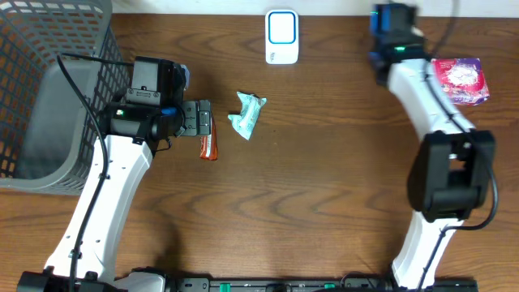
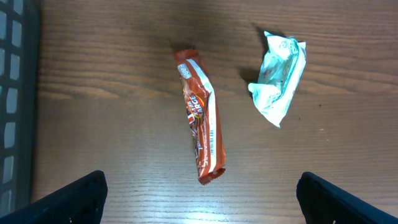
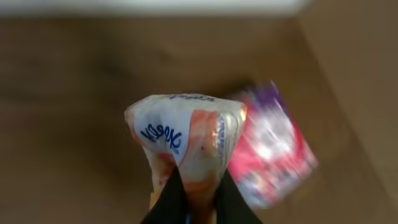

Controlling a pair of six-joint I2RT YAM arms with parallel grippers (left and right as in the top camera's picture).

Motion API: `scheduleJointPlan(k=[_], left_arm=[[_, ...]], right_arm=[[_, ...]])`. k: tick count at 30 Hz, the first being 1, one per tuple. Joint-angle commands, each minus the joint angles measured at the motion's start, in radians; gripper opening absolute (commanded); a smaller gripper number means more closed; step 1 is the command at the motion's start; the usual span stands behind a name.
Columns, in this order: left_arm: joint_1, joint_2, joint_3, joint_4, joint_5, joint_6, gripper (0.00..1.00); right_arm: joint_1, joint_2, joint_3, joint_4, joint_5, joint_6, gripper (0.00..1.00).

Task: Scan the item barcode
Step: 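Carry the orange-white package right and drop it beside the purple package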

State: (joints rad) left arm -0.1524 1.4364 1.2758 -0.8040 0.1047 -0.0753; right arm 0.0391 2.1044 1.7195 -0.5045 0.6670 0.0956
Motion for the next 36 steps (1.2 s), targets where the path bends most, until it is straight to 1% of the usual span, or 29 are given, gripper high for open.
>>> scheduleJointPlan(k=[1, 5, 11, 15, 17, 20, 24, 27, 33, 36], left_arm=[[0.000, 0.004, 0.002, 0.000, -0.009, -0.005, 0.98], [0.000, 0.004, 0.002, 0.000, -0.009, -0.005, 0.98], [0.000, 0.004, 0.002, 0.000, -0.009, -0.005, 0.98], [0.000, 0.004, 0.002, 0.000, -0.009, -0.005, 0.98], [0.000, 0.004, 0.002, 0.000, -0.009, -0.005, 0.98], [0.000, 0.004, 0.002, 0.000, -0.009, -0.005, 0.98], [0.000, 0.004, 0.002, 0.000, -0.009, -0.005, 0.98], [0.000, 0.004, 0.002, 0.000, -0.009, -0.005, 0.98], [0.000, 0.004, 0.002, 0.000, -0.009, -0.005, 0.98], [0.000, 0.004, 0.002, 0.000, -0.009, -0.005, 0.98]], right_arm=[[-0.087, 0.008, -0.001, -0.040, -0.080, 0.106, 0.01], [-0.210, 0.012, -0.001, -0.061, -0.299, 0.106, 0.01], [-0.345, 0.013, -0.001, -0.048, -0.465, 0.118, 0.01], [-0.406, 0.013, -0.001, -0.062, -0.462, 0.135, 0.01], [-0.435, 0.013, -0.001, -0.089, -0.436, 0.176, 0.01], [-0.479, 0.013, -0.001, -0.154, -0.399, 0.293, 0.01], [-0.542, 0.013, -0.002, -0.259, -0.396, 0.489, 0.01], [-0.570, 0.013, -0.007, -0.299, -0.418, 0.576, 0.01], [-0.578, 0.023, -0.061, -0.251, -0.567, 0.581, 0.01], [-0.564, 0.024, -0.108, -0.199, -0.600, 0.581, 0.01]])
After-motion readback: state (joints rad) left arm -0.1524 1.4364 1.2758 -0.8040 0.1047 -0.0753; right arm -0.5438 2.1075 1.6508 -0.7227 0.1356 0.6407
